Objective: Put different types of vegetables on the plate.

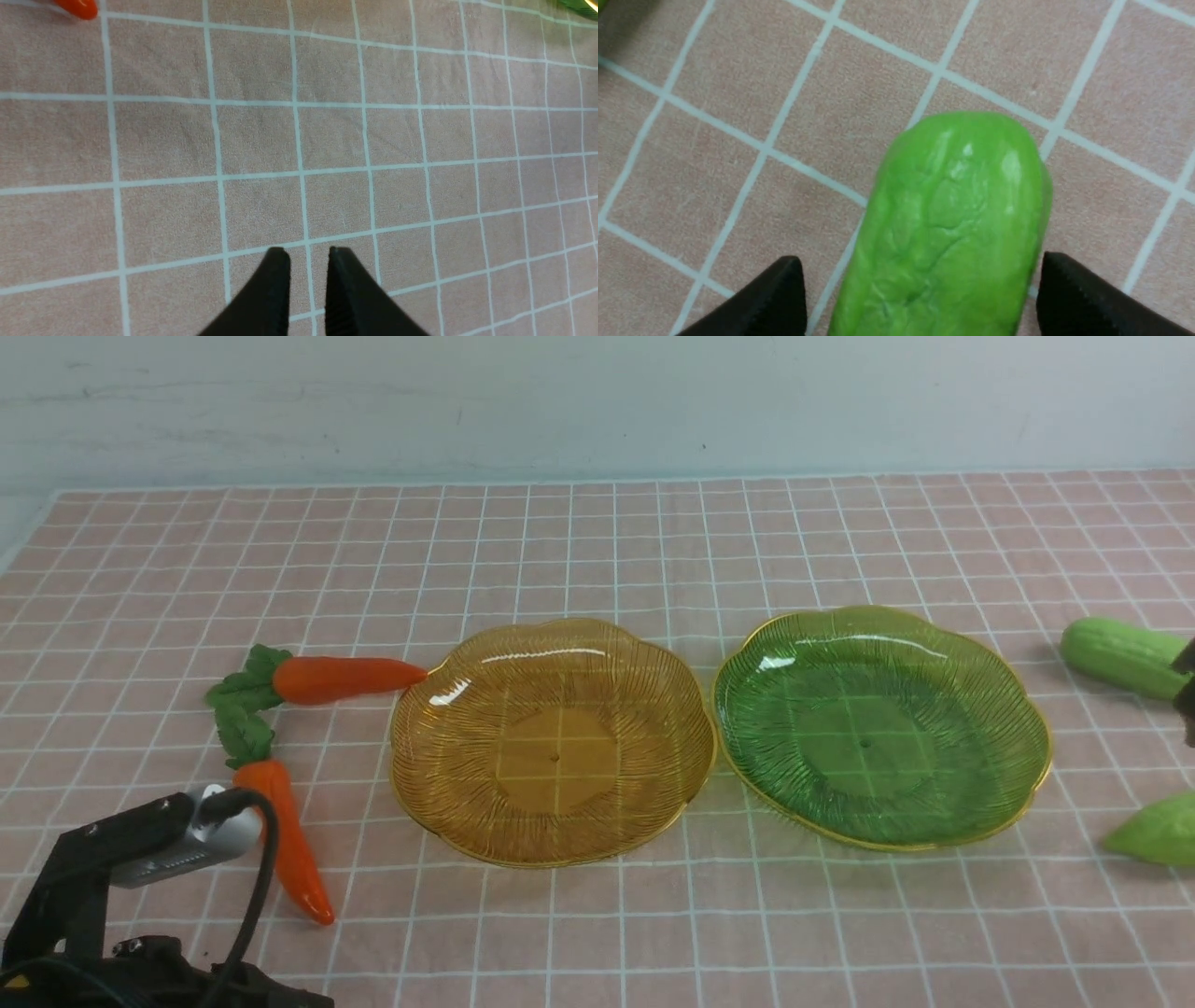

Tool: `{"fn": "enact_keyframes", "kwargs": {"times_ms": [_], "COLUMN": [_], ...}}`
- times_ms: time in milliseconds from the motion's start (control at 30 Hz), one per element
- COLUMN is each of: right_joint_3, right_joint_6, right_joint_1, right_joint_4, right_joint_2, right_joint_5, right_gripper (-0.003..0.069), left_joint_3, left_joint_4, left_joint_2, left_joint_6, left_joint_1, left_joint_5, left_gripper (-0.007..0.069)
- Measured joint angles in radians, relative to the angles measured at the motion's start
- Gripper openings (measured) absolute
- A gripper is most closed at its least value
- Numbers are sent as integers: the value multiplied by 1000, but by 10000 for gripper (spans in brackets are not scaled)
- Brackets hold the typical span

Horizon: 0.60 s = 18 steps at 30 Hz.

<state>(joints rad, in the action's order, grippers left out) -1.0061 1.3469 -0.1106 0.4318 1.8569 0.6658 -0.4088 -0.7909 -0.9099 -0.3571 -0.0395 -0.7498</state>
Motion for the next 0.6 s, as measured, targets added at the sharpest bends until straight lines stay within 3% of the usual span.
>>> {"fn": "enact_keyframes", "kwargs": {"times_ms": [67,167,267,367,467,600], "right_joint_3": [-2,-5,-29,-127,-224,-257], "right_joint_6": [-25,-109,-236,-464,-793,-1034], "right_joint_1": [-1,-2,-2,12,97,236], "right_joint_4": [-7,-11,-19,-133,-310,-442], "right_joint_2": [0,-14,-55,-146,-197,-167], "right_joint_5": [5,44,101,136,93,63], "right_gripper": [528,398,388,389,389,389], "left_joint_3": [0,0,0,0,0,0], "left_joint_4": [0,0,0,0,-1,-1], "left_joint_2": [0,0,0,0,0,0], "left_joint_6": [0,0,0,0,0,0], "left_joint_1": [0,0,0,0,0,0], "left_joint_5": [0,0,0,2,25,30], "left_gripper": [105,105,105,105,105,105]}}
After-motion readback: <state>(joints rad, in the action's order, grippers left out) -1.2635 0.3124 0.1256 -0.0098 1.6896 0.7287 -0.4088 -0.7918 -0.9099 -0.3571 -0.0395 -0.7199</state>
